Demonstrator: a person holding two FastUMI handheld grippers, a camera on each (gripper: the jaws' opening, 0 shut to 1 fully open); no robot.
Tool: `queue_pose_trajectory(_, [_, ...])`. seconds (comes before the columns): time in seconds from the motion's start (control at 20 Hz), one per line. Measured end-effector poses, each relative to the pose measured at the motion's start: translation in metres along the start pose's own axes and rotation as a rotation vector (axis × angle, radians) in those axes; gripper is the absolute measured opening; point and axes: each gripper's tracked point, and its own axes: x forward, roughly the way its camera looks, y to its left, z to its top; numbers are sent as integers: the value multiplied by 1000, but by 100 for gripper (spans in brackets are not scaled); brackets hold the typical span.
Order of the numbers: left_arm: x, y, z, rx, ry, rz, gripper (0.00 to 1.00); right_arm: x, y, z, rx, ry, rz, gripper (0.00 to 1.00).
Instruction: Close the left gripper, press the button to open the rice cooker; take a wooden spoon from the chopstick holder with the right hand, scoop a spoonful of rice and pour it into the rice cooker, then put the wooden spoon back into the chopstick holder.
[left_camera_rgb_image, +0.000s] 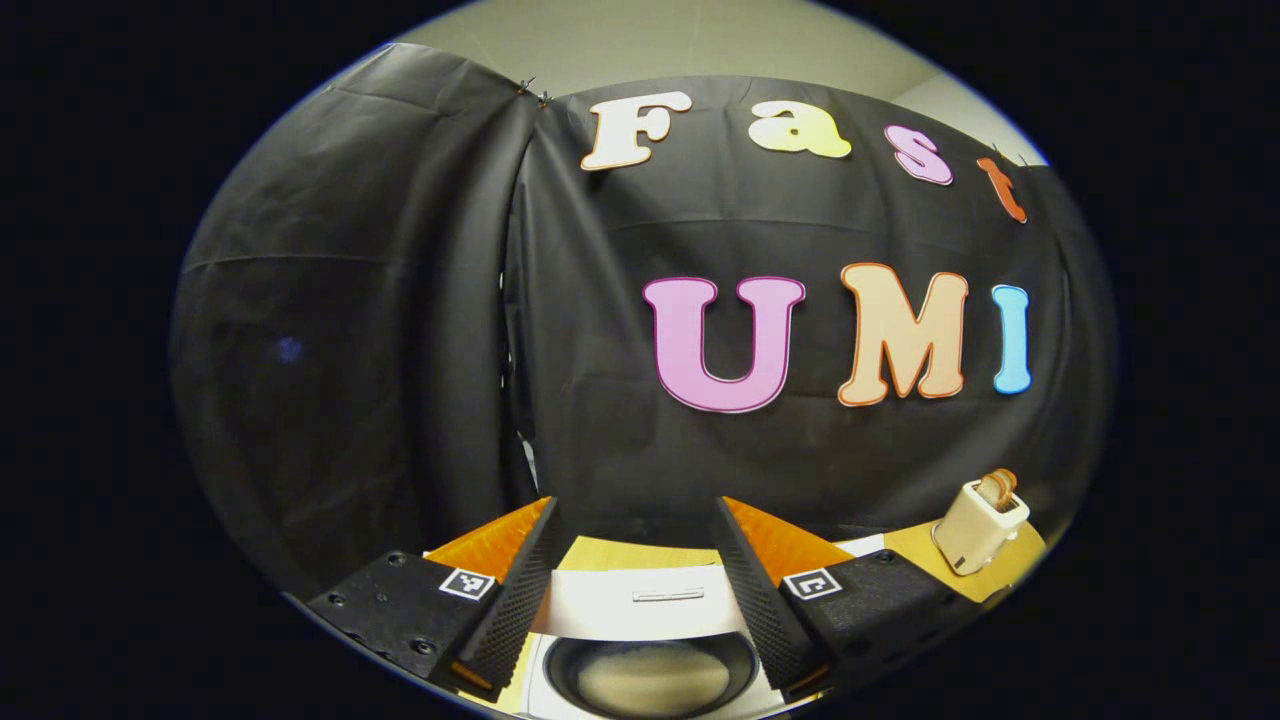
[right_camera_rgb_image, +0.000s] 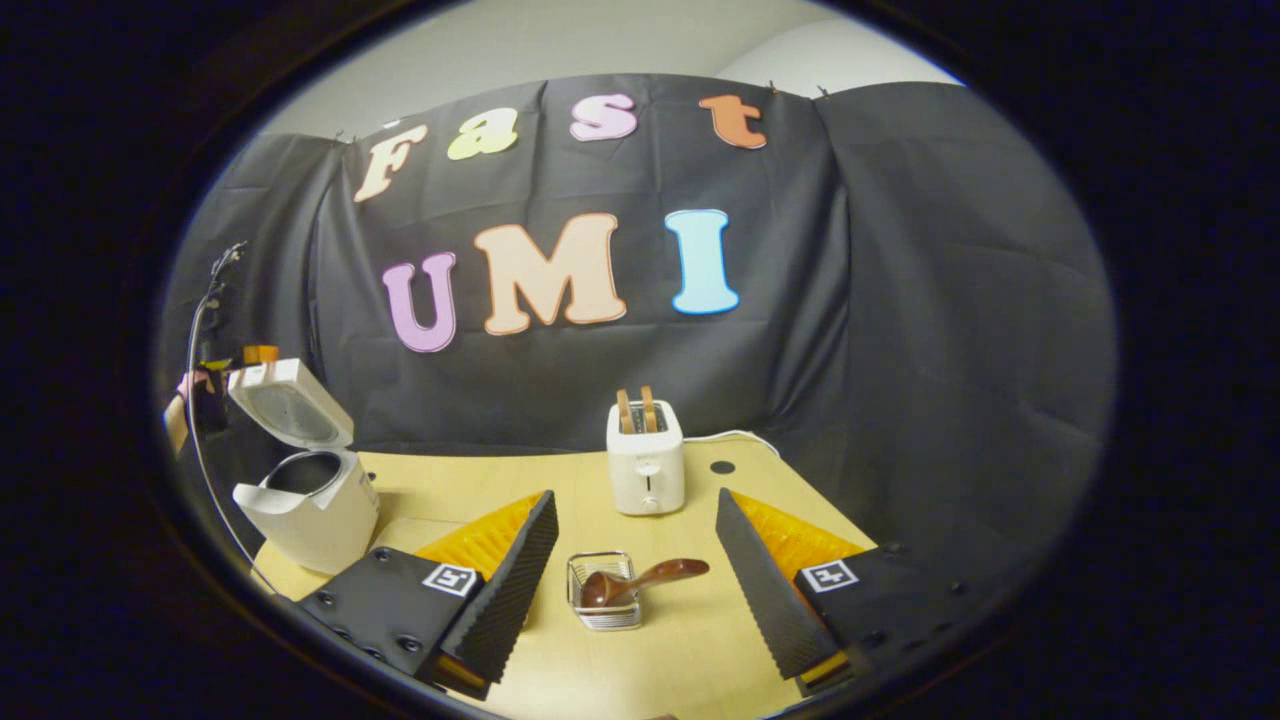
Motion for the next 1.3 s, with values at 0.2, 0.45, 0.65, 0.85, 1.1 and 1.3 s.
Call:
queue_pose_trajectory(0.2, [-32,-3,-39,-2,41,-2,89,0,2,10,-8,-21,11,100])
queue_pose_trajectory(0.45, [-58,-5,-88,-1,82,-12,88,-6,6,17,-25,-32,17,100])
queue_pose_trajectory(0.65, [-67,-8,-129,-7,151,-34,89,-9,6,21,-38,-40,7,100])
queue_pose_trajectory(0.85, [-67,-9,-158,-5,198,-41,89,-15,11,19,-38,-28,7,100])
queue_pose_trajectory(1.1, [-66,-8,-179,0,218,-39,90,-22,15,14,-45,-18,-3,100])
queue_pose_trajectory(1.3, [-66,-10,-184,-10,189,-38,89,-27,21,13,-38,-21,-1,100])
